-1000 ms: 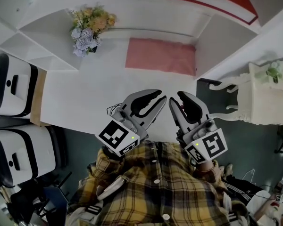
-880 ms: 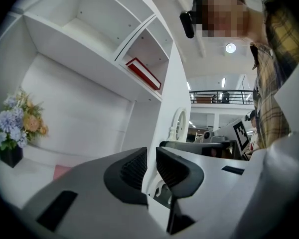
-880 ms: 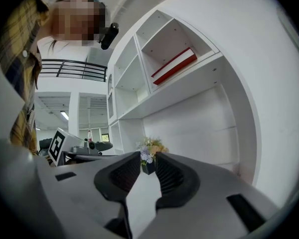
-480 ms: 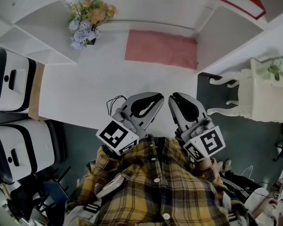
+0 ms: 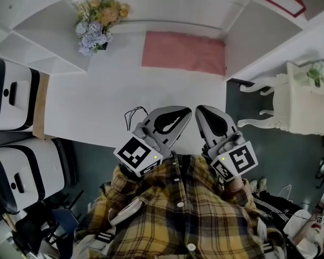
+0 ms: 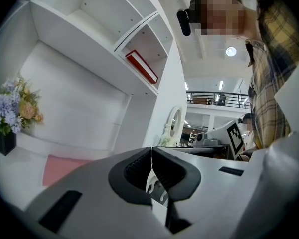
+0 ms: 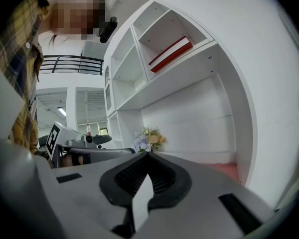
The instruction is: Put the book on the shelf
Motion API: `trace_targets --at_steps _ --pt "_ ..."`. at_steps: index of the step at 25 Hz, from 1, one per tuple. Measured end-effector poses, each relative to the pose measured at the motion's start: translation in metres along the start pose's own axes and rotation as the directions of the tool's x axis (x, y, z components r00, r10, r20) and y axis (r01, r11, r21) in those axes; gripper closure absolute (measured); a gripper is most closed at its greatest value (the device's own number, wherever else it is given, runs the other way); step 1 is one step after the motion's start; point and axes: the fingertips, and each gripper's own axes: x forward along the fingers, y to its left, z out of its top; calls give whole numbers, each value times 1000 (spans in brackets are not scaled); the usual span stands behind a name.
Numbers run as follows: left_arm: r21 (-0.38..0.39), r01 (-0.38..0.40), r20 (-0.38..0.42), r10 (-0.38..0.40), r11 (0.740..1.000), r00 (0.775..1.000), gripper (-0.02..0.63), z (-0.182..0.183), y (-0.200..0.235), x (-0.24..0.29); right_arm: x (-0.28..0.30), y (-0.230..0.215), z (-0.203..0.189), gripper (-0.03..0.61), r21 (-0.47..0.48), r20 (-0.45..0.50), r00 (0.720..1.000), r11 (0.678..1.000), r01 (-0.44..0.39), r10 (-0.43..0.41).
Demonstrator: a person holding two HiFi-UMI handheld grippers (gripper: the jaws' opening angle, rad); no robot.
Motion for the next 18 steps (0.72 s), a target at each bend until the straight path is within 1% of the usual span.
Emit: trace_targets --at_steps 5,12,18 --pt "6 4 -3 -4 1000 1000 591 0 1 1 1 -2 -3 561 14 -5 1000 1000 -3 3" --pt "5 -1 1 1 1000 1000 592 3 7 2 3 -9 3 561 99 30 1000 995 -6 3" --pt "8 -12 2 12 1000 1000 592 4 11 2 6 -8 0 561 64 5 1000 998 -19 19"
